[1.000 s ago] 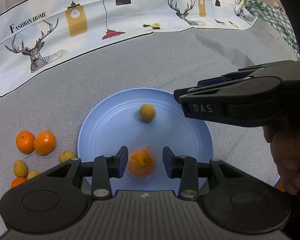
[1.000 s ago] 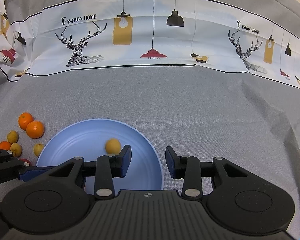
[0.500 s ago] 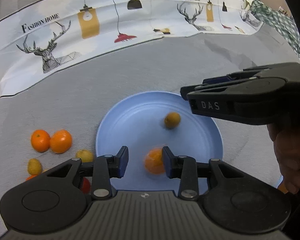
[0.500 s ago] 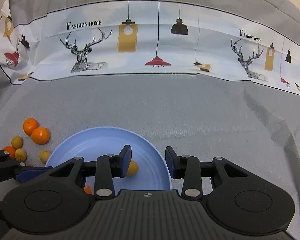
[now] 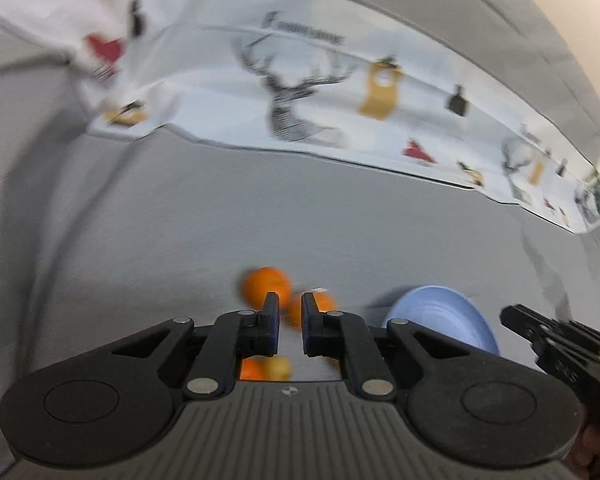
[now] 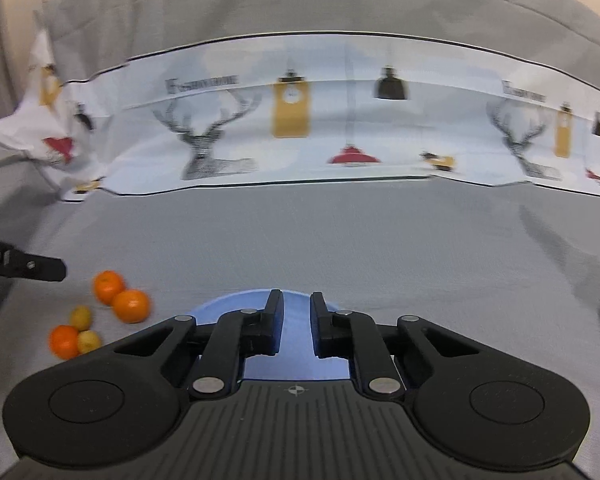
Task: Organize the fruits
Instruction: 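Move both open grippers back to the fruit pile, then grasp a small yellow fruit with the left gripper while the right gripper grasps a red tomato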
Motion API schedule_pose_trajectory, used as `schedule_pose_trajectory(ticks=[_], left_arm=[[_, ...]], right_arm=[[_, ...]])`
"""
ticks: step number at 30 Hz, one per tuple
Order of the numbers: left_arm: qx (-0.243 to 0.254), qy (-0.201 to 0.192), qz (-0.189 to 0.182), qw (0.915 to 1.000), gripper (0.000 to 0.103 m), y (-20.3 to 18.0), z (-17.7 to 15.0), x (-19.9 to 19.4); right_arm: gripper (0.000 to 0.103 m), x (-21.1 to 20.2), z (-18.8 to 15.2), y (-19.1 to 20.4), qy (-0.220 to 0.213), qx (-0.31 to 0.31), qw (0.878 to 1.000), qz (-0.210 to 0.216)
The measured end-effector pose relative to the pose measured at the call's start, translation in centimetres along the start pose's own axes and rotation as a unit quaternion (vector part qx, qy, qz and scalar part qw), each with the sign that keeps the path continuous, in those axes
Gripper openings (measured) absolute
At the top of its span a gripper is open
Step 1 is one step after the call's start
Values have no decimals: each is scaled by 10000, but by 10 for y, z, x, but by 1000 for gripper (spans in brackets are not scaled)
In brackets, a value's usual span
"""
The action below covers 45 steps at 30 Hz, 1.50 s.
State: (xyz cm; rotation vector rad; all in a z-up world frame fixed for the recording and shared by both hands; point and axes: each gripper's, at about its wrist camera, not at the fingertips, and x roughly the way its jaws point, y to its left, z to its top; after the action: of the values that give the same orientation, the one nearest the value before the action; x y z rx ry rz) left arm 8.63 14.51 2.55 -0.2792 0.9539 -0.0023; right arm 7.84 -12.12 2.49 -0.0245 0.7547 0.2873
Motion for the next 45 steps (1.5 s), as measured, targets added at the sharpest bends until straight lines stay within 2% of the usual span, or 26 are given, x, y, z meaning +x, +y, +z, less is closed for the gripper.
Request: schedule_pose_trajectory(ticks=[3, 10, 12, 16, 18, 20, 26, 27, 35, 43, 45], left_arm=[[-144, 185, 172, 9996, 11, 15, -1, 1], [-423, 488, 54, 9979, 14, 30, -8, 9], [-464, 559, 37, 9974, 14, 30, -9, 13], [-521, 609, 57, 9968, 23, 31, -8, 21], [-531, 615, 89, 9967, 25, 31, -7, 24], [-548, 646, 137, 9963, 25, 32, -6, 28], [-521, 722, 183, 9959, 32, 34, -3, 38], [-521, 734, 194, 9957, 34, 34, -3, 39], [-407, 858, 218, 9952, 35, 31, -2, 51], [-158, 973, 343, 9945, 35, 20, -2, 64], [-112, 990, 370, 9943, 35, 18, -3, 67]], right_arm=[[15, -3, -2, 24, -20, -348, 9985, 417], [15, 4, -14, 89, 165, -1404, 9846, 1026], [15, 8, -19, 103, 261, -1709, 9790, 1078], [16, 14, -32, 129, 268, -2472, 9636, 981], [16, 17, -40, 138, 307, -2794, 9552, 925], [20, 19, -46, 145, 351, -3043, 9477, 897], [28, 30, -59, 156, 562, -3443, 9335, 832], [32, 32, -59, 157, 572, -3465, 9325, 847], [33, 48, -54, 158, 677, -3394, 9352, 755], [34, 52, -57, 157, 857, -3542, 9278, 800], [39, 53, -60, 158, 877, -3613, 9249, 796]])
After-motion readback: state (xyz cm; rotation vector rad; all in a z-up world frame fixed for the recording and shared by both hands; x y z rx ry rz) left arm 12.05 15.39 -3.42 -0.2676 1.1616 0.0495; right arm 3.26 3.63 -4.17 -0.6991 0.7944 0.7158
